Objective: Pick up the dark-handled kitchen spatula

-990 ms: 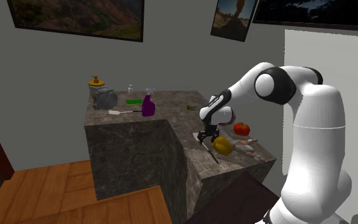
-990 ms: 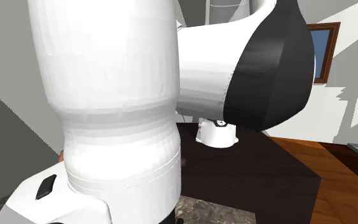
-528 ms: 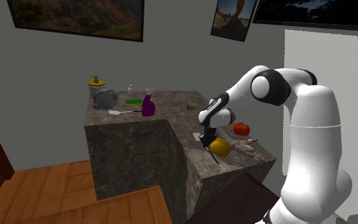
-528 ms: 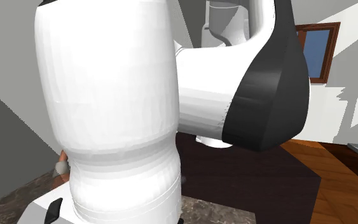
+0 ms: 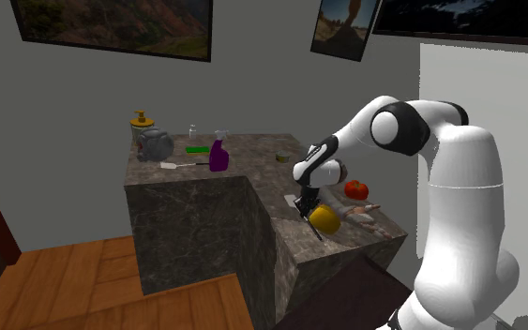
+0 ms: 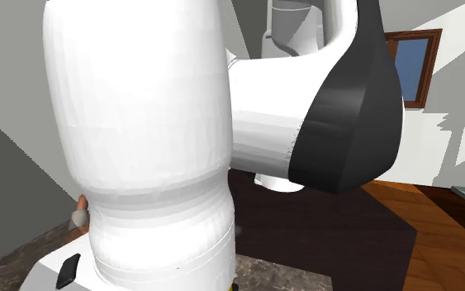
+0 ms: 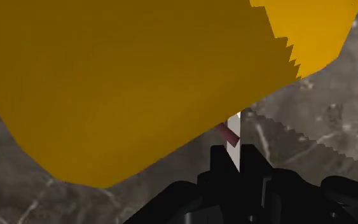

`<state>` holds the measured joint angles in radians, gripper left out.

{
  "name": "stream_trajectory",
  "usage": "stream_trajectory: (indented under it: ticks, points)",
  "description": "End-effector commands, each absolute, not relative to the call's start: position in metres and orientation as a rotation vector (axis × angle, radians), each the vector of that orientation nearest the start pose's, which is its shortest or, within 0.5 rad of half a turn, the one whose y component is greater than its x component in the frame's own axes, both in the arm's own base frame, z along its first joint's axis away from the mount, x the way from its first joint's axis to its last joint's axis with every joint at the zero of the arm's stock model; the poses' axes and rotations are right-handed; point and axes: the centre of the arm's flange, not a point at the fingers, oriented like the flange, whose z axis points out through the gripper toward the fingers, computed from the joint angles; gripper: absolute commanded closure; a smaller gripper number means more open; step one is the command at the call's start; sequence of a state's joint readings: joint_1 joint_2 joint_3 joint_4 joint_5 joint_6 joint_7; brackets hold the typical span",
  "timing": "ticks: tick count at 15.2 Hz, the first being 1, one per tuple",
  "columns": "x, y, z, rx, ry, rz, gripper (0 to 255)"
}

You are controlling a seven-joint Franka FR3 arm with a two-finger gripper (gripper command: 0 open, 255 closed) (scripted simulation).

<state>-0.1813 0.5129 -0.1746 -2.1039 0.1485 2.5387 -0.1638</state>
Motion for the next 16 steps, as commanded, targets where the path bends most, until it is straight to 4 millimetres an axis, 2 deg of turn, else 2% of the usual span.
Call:
stream_trajectory:
  ticks: [1,14,16]
  points:
    - [0.534,-0.202,0.176,-3.094,0.465,0.102,255]
    - [0.535,-0.202,0.245,-3.094,0.465,0.102,255]
    - [0.534,-0.202,0.245,-3.094,0.465,0.102,255]
